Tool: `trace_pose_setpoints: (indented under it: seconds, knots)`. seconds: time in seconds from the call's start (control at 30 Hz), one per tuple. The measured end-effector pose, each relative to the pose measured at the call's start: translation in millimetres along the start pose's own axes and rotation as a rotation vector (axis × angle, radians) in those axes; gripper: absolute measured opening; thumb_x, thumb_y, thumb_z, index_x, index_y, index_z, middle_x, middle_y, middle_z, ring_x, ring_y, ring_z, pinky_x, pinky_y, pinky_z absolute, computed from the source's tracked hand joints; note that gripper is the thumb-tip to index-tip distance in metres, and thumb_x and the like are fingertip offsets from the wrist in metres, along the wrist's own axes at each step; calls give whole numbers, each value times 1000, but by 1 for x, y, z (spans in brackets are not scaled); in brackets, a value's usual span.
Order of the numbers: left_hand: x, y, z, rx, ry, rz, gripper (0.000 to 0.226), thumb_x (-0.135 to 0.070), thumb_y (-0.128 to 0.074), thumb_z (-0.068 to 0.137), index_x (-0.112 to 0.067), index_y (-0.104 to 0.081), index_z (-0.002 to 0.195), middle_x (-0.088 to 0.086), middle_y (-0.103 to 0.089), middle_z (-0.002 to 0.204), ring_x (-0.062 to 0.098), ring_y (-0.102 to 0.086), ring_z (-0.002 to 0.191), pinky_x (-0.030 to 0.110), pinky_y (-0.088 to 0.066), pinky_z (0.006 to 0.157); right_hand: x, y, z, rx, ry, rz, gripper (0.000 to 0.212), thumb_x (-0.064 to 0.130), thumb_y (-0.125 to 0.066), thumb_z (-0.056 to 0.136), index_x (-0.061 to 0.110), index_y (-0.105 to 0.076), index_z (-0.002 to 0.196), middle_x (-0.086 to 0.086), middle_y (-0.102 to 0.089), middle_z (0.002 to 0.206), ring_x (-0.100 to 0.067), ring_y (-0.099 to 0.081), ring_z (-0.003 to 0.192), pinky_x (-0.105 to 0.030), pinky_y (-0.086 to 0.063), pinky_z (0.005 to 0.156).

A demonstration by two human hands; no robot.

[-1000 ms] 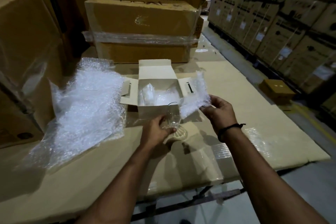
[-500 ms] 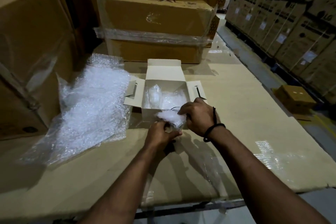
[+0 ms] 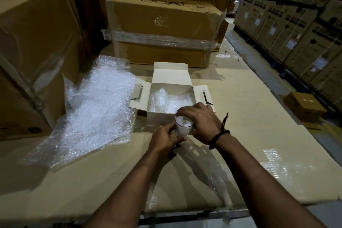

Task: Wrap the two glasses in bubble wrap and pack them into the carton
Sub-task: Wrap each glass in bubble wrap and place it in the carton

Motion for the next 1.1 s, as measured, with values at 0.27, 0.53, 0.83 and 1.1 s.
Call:
trace_pose_setpoints:
  seconds: [0.27, 0.53, 0.83, 1.1]
  knots:
    - [-11, 7, -1, -30, -55, 165, 67, -56, -78, 59, -35, -63, 120, -12, -70, 115, 8, -64, 104, 38, -54, 91, -5, -12, 3, 421, -153, -163, 53, 14, -44, 87, 42, -49, 132, 6, -60, 125, -19, -38, 122, -38, -27, 96]
    - [-11, 9, -4, -42, -55, 172, 63, -59, -79, 58, -34, -65, 113, -13, -72, 107, 8, -66, 98, 39, -56, 85, -5, 0, 5, 292, -183, -187, 50, 12, -51, 82, 41, -57, 123, 13, -62, 123, -19, -45, 117, -38, -30, 93]
    - [-20, 10, -10, 25, -3, 132, 52, -51, -82, 56, -37, -65, 103, -9, -72, 106, 13, -66, 100, 44, -55, 89, -3, -7, -1, 451, -202, -139, 52, 21, -49, 83, 41, -51, 131, 7, -57, 132, -20, -42, 124, -34, -31, 95]
    - [-25, 91, -53, -507, -141, 161, 28, -1, -68, 81, -16, -75, 104, -1, -73, 97, 17, -67, 89, 36, -56, 83, 35, 13, -8, -69, -110, 202, 34, 24, -52, 80, 24, -68, 110, 3, -67, 114, -26, -58, 105, -40, -45, 89]
Point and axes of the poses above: each hand's wrist, its own z-axis towards the middle knuckle, its own y-axis out of the back of the hand, x = y × z, the point moved 4 cm from there along z, towards the middle knuckle
